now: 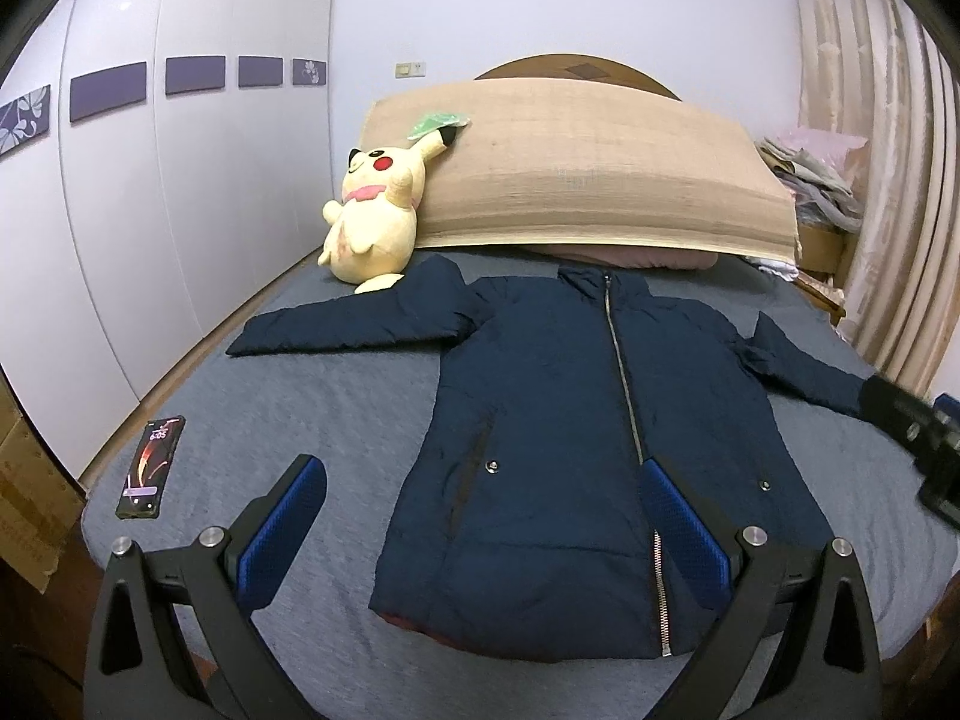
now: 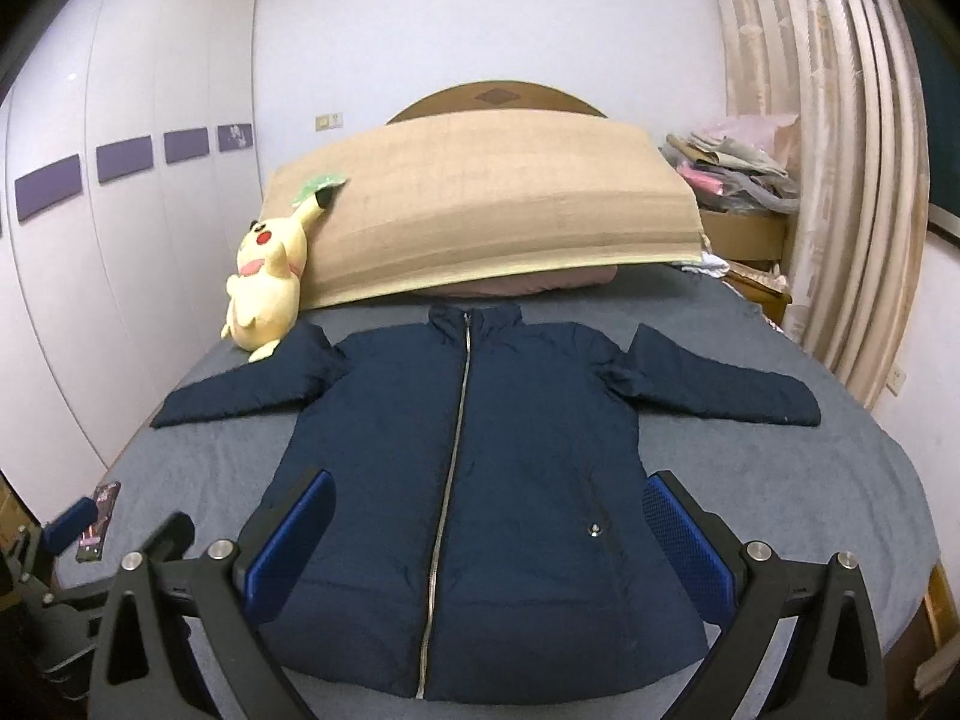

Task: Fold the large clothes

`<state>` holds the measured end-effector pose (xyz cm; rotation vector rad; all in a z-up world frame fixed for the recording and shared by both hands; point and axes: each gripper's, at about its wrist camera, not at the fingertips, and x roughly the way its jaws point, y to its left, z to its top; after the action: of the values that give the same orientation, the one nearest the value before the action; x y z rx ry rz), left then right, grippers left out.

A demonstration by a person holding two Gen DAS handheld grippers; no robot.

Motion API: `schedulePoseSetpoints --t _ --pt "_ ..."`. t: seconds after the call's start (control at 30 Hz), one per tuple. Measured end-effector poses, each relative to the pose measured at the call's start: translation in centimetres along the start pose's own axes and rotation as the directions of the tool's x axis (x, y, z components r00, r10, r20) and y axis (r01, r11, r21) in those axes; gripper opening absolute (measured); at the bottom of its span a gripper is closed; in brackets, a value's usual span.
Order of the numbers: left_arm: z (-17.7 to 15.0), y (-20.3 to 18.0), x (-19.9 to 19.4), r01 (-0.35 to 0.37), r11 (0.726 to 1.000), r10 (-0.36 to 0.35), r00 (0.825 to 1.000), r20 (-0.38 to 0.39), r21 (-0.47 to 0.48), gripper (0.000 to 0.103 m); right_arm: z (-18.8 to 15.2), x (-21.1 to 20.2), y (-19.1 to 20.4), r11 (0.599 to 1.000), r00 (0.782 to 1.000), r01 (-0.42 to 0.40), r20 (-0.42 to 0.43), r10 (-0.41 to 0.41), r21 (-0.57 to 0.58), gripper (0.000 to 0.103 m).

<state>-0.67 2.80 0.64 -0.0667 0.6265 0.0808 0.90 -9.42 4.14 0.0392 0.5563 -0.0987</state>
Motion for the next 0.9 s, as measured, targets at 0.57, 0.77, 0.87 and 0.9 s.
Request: schedulePoseSetpoints --t 0.57,0.77,0.87,0.9 --pt "-0.1 -0.6 0.2 -0.011 1.0 0.011 1.0 -0.005 0.012 0.103 -1.1 0.7 -0.9 1.0 0.999 0.011 -0.033 -0.01 0.02 0.103" --pt "-0.4 -0.6 0.2 -0.014 1.0 0.014 1.0 -0.005 0.008 0.103 -1.1 0.5 -0.7 1.0 0.999 0.011 -0.03 -0.011 0.018 0.103" --pt "-0.3 -0.5 0.3 -0.014 1.0 0.014 1.0 -0.007 0.008 0.103 -1.0 0.5 -0.7 1.0 1.0 0.01 -0.03 -0.009 0.02 0.103" --pt "-0.3 -0.6 0.3 -0.014 1.0 0.014 1.0 -0.008 0.008 0.103 -1.0 0.5 -0.7 1.0 0.999 0.013 -0.03 -0.012 0.019 0.103"
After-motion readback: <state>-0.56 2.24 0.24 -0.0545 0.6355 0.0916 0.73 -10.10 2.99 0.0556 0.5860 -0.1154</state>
